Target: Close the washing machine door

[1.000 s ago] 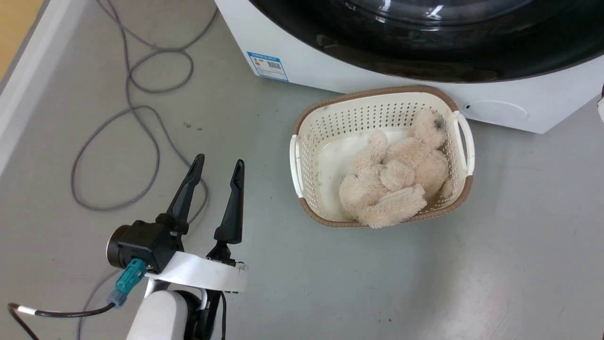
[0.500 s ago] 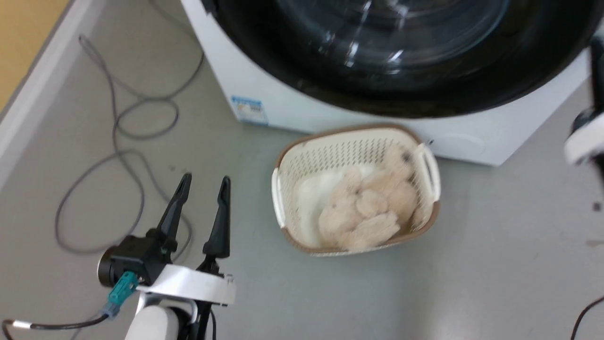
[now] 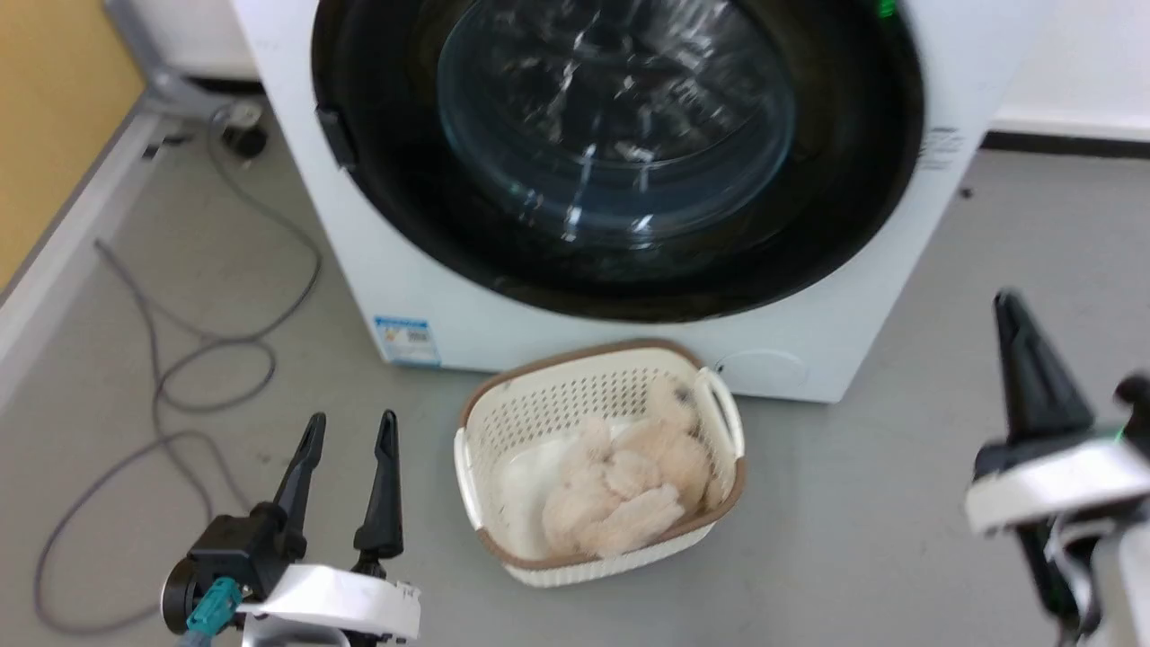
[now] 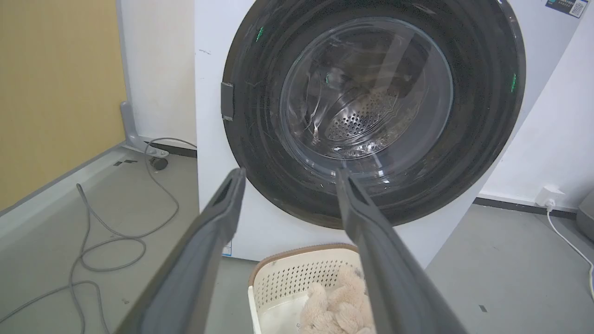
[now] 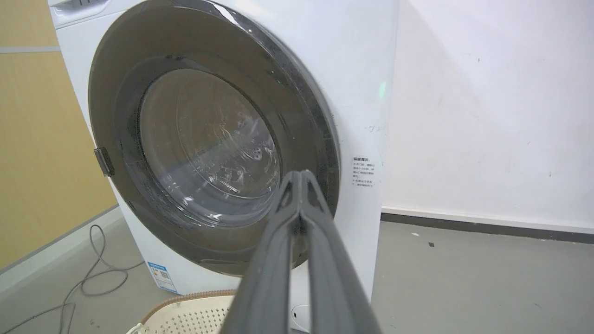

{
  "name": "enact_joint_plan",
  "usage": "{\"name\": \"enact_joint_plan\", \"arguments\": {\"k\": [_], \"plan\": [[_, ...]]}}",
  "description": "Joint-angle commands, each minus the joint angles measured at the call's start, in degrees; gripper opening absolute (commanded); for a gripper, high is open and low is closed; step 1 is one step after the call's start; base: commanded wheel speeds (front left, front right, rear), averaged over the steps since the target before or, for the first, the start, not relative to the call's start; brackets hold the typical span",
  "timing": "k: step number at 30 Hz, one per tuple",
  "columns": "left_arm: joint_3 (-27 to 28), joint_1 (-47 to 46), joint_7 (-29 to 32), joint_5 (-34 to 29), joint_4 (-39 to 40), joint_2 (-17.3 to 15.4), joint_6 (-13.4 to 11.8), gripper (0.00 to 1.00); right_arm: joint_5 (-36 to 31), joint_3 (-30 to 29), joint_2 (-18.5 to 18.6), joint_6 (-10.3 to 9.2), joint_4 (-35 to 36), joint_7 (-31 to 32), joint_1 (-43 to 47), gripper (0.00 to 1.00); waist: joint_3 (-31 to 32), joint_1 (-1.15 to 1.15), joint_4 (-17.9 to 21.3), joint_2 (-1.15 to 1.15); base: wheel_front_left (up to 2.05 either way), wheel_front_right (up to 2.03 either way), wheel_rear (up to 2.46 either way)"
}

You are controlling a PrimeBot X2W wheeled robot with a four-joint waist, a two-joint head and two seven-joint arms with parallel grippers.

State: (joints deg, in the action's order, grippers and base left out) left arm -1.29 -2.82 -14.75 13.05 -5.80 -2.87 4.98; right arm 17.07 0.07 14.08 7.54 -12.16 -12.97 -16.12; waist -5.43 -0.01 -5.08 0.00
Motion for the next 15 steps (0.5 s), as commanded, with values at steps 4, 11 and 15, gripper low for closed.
{"name": "enact_joint_plan", "arguments": {"k": [4, 11, 15], "plan": [[0.2, 1.8, -0.2, -0.7, -0.2, 0.0, 0.1, 1.00, -4.2, -2.3, -4.0, -0.05, 5.3, 0.1, 7.5, 0.00, 2.9, 0.01, 2.1, 0.00, 0.00, 0.00, 0.00], [0.2, 3.5, -0.2, -0.7, -1.4, 0.0, 0.0, 1.00, -7.6, -3.3, -7.6, -0.05, 8.8, 1.5, 14.8, 1.00, 4.6, 0.01, 2.5, 0.00, 0.00, 0.00, 0.00], [0.1, 4.3, -0.2, -1.5, -2.3, 0.0, -0.2, 1.00, -8.4, -3.1, -8.9, -0.05, 9.1, 1.5, 17.9, 1.00, 5.3, 0.01, 2.6, 0.00, 0.00, 0.00, 0.00]]}}
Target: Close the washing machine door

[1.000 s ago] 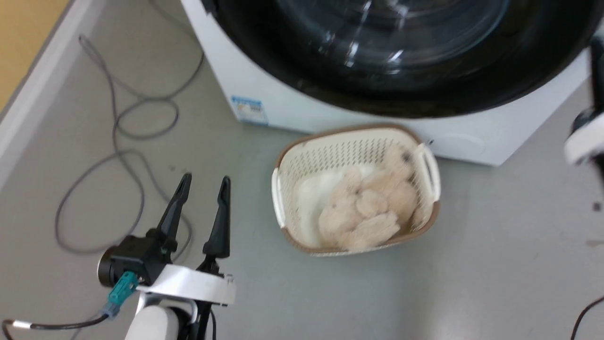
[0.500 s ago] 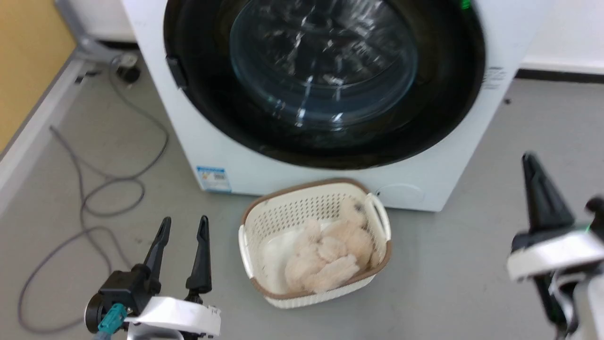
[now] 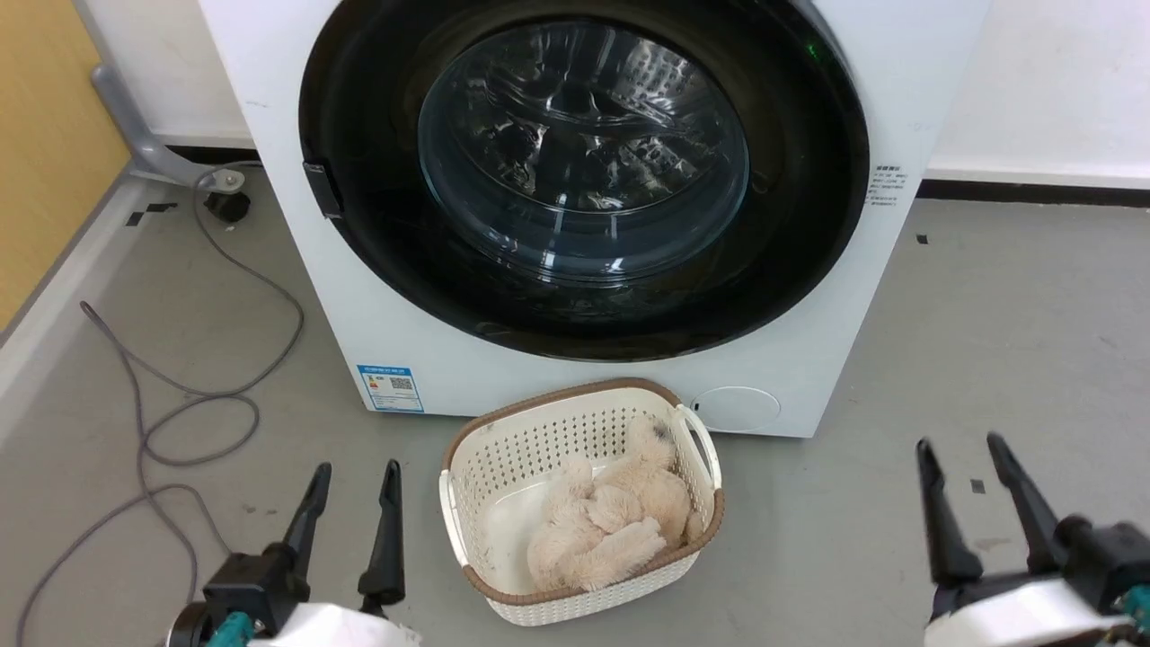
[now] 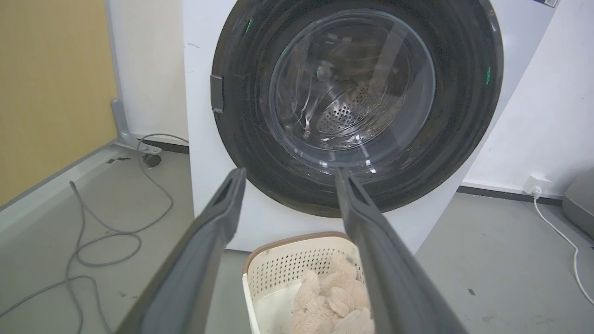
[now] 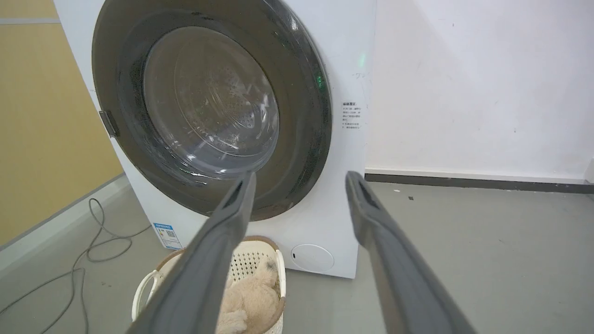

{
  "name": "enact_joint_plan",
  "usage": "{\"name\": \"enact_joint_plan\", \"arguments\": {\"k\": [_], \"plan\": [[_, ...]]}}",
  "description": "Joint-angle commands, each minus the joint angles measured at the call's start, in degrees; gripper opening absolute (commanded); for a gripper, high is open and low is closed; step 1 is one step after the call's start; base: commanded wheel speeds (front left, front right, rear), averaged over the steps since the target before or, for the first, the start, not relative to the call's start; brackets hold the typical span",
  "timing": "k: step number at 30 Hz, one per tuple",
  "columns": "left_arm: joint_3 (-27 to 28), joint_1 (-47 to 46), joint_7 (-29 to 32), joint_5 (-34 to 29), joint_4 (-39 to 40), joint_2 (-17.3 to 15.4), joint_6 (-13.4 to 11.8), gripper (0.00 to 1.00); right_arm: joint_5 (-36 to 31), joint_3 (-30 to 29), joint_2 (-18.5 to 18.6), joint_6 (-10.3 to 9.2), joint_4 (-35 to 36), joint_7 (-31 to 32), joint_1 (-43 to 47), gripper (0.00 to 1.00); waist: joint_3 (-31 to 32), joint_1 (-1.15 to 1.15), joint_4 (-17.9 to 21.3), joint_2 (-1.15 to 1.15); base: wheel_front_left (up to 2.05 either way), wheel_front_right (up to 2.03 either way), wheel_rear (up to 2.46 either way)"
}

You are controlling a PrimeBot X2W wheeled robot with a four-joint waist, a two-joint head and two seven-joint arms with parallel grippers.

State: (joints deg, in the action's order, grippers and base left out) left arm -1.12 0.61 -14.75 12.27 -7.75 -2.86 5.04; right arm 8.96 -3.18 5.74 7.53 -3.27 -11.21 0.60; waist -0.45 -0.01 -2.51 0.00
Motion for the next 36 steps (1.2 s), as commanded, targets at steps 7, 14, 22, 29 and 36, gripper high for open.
{"name": "enact_joint_plan", "arguments": {"k": [7, 14, 22, 29, 36], "plan": [[0.0, 1.7, -0.2, -1.8, -0.7, 0.0, -0.5, 1.00, -0.9, 0.1, -1.8, -0.04, 0.2, -0.9, 3.1, 1.00, 0.8, 0.01, 0.1, 0.00, 0.00, 0.00, 0.00], [0.1, 2.0, -0.2, -2.3, -0.9, 0.0, -0.8, 1.00, -1.2, 0.0, -2.1, -0.04, 0.2, -1.3, 3.1, 1.00, 1.0, 0.01, 0.1, 0.00, 0.00, 0.00, 0.00], [0.1, 1.5, 0.1, -1.1, -1.1, 0.0, -0.9, 0.00, -0.8, 0.0, -1.8, 0.01, 0.0, -1.2, 2.4, 0.00, 1.0, 0.01, 0.0, 0.00, 0.00, 0.00, 0.00], [0.2, 1.4, 0.8, -1.6, -0.7, 0.0, -1.1, 0.00, -1.3, 0.2, -1.9, 0.01, 0.1, -0.5, 2.2, 0.00, 1.0, 0.01, 0.2, 0.00, 0.00, 0.00, 0.00], [0.2, 1.3, 1.7, -2.3, -0.2, 0.0, -1.3, 0.00, -1.7, 0.4, -1.9, 0.01, 0.3, 0.2, 2.1, 0.00, 0.9, 0.01, 0.3, 0.00, 0.00, 0.00, 0.00]]}}
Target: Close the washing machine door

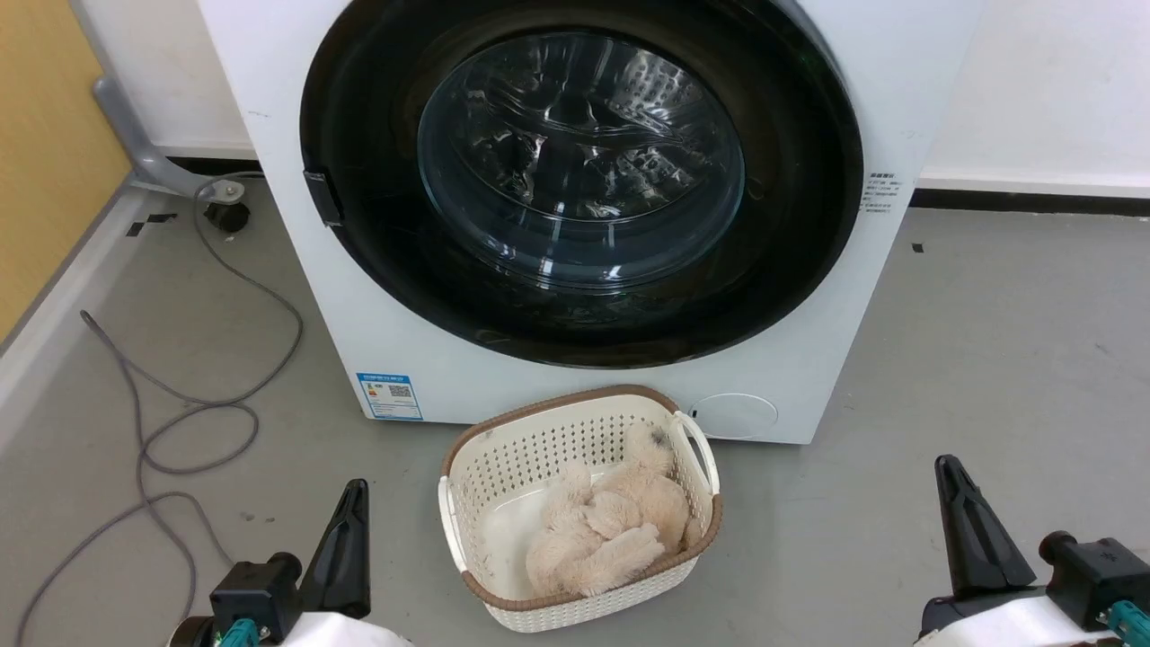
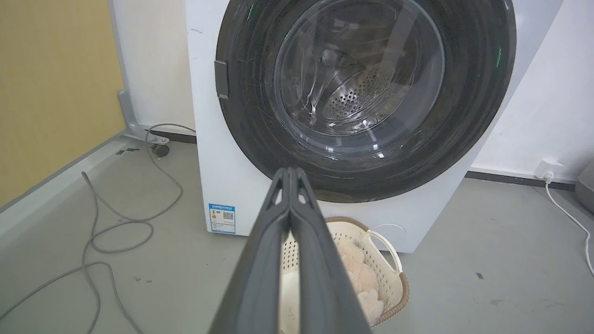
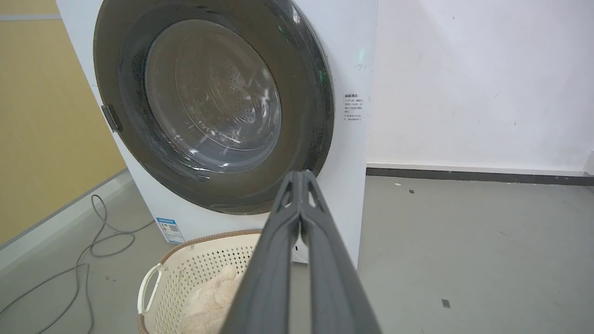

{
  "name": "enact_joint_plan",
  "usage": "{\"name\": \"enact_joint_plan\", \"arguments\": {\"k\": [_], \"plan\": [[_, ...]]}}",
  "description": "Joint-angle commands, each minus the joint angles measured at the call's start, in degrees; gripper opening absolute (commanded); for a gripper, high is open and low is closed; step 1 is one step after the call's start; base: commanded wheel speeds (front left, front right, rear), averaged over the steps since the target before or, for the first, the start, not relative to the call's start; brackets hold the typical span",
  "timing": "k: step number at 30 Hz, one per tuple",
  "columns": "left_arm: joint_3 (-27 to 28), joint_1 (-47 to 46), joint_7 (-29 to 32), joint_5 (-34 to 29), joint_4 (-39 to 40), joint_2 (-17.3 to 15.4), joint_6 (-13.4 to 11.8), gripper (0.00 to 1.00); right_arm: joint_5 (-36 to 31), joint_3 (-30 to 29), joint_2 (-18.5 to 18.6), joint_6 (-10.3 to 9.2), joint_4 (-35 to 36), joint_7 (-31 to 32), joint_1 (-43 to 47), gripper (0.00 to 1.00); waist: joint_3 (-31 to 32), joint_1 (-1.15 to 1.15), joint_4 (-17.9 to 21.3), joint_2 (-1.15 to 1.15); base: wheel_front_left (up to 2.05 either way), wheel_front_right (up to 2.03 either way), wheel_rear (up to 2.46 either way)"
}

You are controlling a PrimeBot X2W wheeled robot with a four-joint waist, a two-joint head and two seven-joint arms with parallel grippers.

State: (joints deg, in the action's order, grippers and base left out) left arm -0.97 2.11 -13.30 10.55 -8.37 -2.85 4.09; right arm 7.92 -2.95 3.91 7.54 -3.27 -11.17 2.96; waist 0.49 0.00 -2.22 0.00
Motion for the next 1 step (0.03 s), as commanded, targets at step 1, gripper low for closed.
{"name": "enact_joint_plan", "arguments": {"k": [1], "plan": [[0.1, -0.2, 0.3, -0.6, 0.5, 0.0, -0.4, 0.00, -0.7, 0.2, -0.1, -0.01, 0.3, 0.2, -0.3, 0.00, 0.0, 0.00, 0.0, 0.00, 0.00, 0.00, 0.00]]}}
